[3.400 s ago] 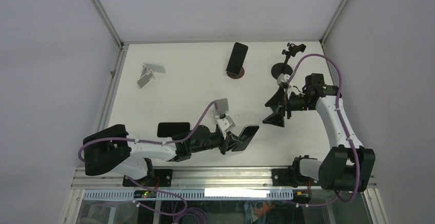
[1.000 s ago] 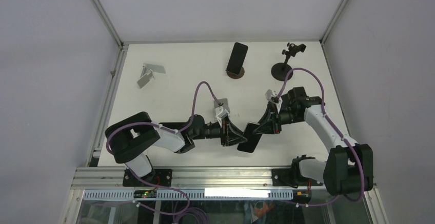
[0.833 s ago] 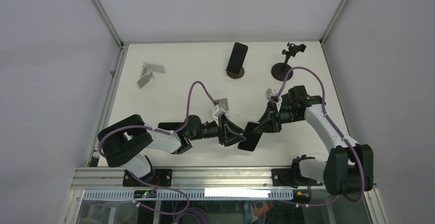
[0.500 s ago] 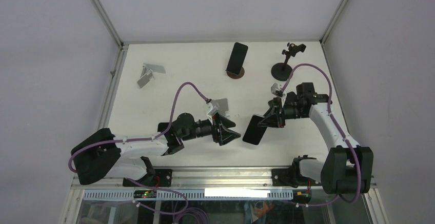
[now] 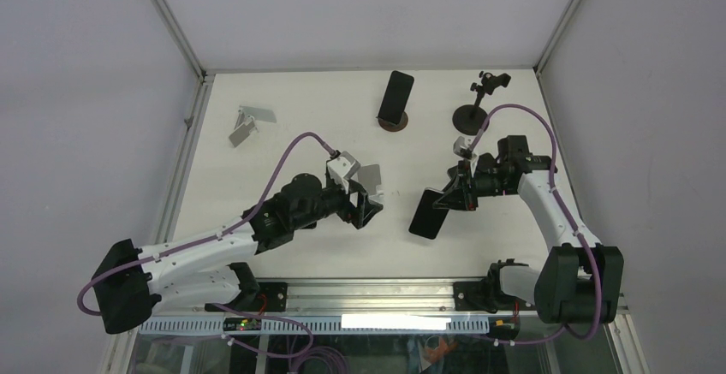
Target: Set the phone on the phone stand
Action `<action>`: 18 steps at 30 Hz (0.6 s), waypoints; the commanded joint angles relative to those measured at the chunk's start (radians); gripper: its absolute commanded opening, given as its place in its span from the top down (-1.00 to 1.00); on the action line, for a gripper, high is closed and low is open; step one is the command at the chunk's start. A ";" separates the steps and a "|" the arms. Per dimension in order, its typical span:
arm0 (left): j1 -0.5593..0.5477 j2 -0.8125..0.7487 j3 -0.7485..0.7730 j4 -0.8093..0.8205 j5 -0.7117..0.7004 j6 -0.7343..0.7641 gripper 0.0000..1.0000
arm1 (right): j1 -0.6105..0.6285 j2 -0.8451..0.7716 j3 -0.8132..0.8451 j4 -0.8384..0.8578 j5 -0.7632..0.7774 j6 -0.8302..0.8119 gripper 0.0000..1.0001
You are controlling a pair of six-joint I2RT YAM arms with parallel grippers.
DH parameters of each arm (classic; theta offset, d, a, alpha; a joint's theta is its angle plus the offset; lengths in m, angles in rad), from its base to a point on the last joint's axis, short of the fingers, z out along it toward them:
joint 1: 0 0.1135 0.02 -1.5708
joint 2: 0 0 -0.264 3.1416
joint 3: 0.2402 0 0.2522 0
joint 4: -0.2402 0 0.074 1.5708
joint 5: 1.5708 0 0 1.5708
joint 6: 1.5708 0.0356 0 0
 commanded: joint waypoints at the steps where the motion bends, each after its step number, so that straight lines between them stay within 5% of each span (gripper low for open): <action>1: 0.033 -0.018 0.111 -0.204 -0.147 -0.011 -0.60 | -0.007 -0.019 0.045 0.019 -0.032 0.018 1.00; 18: 0.124 0.200 0.318 -0.350 -0.225 -0.118 -0.49 | -0.007 -0.028 0.046 0.033 -0.003 0.036 1.00</action>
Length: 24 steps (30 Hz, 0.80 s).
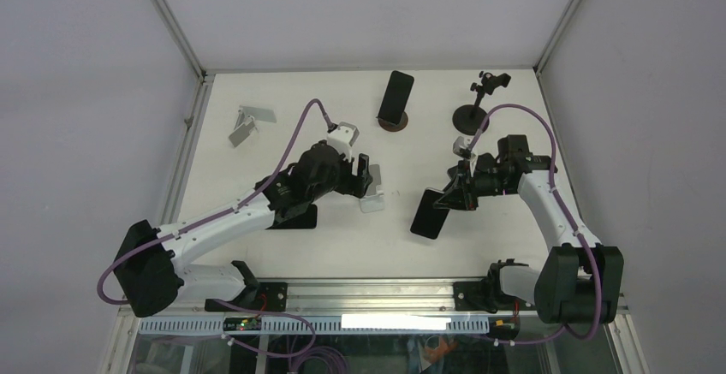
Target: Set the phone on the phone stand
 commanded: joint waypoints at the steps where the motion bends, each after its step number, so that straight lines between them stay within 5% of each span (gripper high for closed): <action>1: 0.006 0.020 0.040 -0.014 -0.011 -0.027 -0.48 | -0.007 -0.027 0.045 0.025 -0.032 0.020 1.00; 14: 0.096 -0.037 -0.003 -0.011 0.164 -0.019 -0.57 | 0.017 0.014 0.095 0.031 -0.031 -0.004 1.00; 24: 0.134 -0.182 0.016 -0.198 0.204 0.024 -0.60 | 0.232 0.308 0.555 -0.201 0.076 -0.150 1.00</action>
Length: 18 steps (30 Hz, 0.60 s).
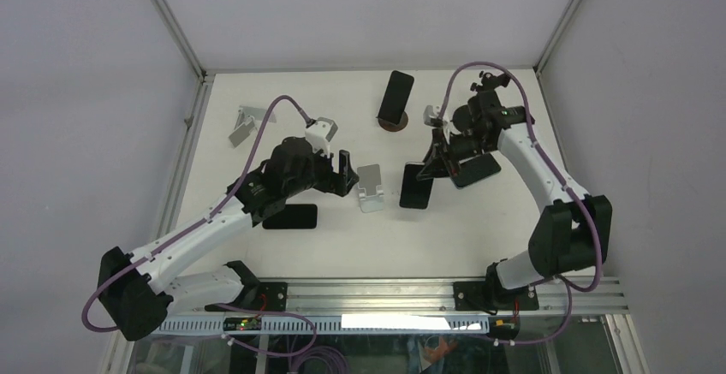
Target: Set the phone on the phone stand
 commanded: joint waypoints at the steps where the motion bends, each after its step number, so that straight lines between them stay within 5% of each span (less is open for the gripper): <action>1: 0.014 -0.092 0.019 -0.099 0.042 0.035 -0.61 | 0.079 0.112 0.242 -0.140 0.020 -0.088 1.00; 9: 0.022 -0.191 0.033 -0.294 0.015 0.181 -0.68 | 0.244 0.346 0.602 -0.195 0.143 -0.099 1.00; 18: 0.024 -0.292 -0.074 -0.239 0.026 0.272 -0.72 | 0.355 0.568 0.880 -0.317 0.158 -0.149 1.00</action>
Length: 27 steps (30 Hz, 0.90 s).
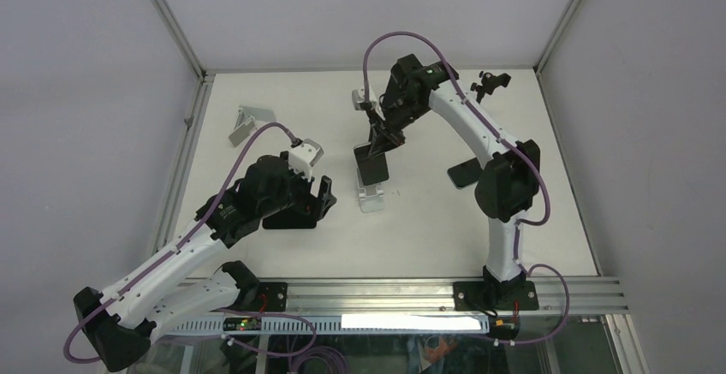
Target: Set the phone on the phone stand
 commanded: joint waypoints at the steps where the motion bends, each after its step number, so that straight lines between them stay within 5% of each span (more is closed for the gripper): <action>1: 0.007 -0.024 -0.014 0.017 0.004 0.076 -0.72 | 0.034 0.042 0.101 -0.073 -0.017 -0.033 1.00; 27: 0.007 -0.008 -0.013 0.016 0.019 0.096 -0.71 | 0.042 0.058 0.000 0.112 -0.079 0.092 1.00</action>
